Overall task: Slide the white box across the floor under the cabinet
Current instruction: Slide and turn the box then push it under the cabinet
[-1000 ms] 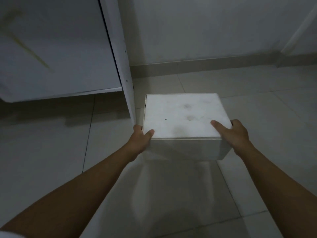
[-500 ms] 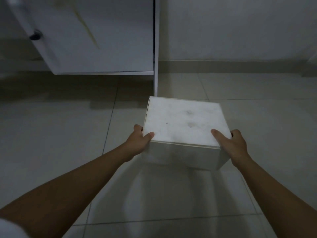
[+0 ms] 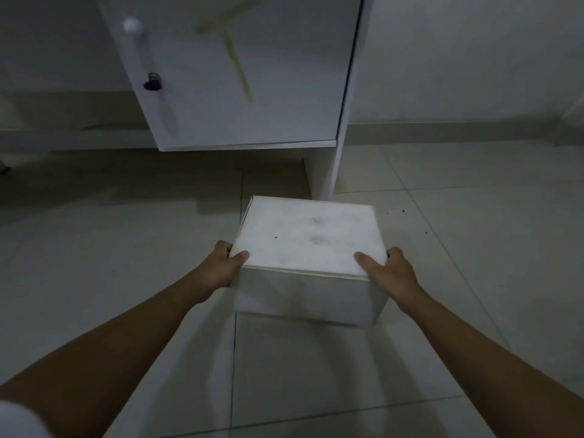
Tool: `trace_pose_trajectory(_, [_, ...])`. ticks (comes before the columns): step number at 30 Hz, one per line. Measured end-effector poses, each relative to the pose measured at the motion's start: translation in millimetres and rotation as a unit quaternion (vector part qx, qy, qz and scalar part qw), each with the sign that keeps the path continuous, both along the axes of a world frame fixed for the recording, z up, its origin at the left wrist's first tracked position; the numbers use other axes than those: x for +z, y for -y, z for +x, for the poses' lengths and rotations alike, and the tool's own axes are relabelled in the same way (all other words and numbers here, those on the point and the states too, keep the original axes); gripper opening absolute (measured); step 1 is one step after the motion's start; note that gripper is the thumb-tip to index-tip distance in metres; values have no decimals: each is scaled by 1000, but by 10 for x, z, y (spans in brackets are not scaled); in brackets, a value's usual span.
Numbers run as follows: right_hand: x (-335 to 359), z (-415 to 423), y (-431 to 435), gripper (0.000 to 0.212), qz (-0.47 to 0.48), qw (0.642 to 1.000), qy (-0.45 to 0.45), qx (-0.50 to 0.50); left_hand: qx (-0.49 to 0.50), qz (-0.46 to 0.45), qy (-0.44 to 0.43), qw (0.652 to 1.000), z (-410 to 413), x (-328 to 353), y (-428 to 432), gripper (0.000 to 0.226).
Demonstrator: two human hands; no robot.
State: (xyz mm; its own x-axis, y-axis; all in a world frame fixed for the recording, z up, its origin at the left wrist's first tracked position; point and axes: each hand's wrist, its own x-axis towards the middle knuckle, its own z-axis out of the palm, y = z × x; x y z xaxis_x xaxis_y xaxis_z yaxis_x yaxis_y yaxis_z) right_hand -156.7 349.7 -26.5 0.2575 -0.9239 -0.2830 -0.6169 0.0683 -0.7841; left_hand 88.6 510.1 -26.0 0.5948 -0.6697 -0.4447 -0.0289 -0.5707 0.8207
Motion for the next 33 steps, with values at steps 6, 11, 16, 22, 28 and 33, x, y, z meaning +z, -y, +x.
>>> trace_pose_trajectory(6, [-164, 388, -101, 61, -10, 1000, -4, 10, 15, -2, -6, 1000, 425, -194, -48, 44])
trace_pose_trajectory(11, [-289, 600, -147, 63, -9, 1000, -17, 12, 25, -8, -21, 999, 661, -323, -39, 36])
trace_pose_trajectory(16, [-418, 819, -226, 66, 3, 999, -29, 17, 44, -16, -15, 999, 943, -427, -66, 25])
trace_pose_trajectory(22, [-499, 1015, -292, 51, 48, 998, -43, 13, 78, -31, 6, 996, 1144, -518, -63, 17])
trace_pose_trajectory(28, [-446, 975, -180, 26, 45, 991, -114, 54, 125, -9, 24, 992, 1050, -599, -77, 36])
trace_pose_trajectory(33, [-348, 1127, 43, 54, -52, 992, -101, 57, 323, 37, 2, 946, 804, -591, 48, 63])
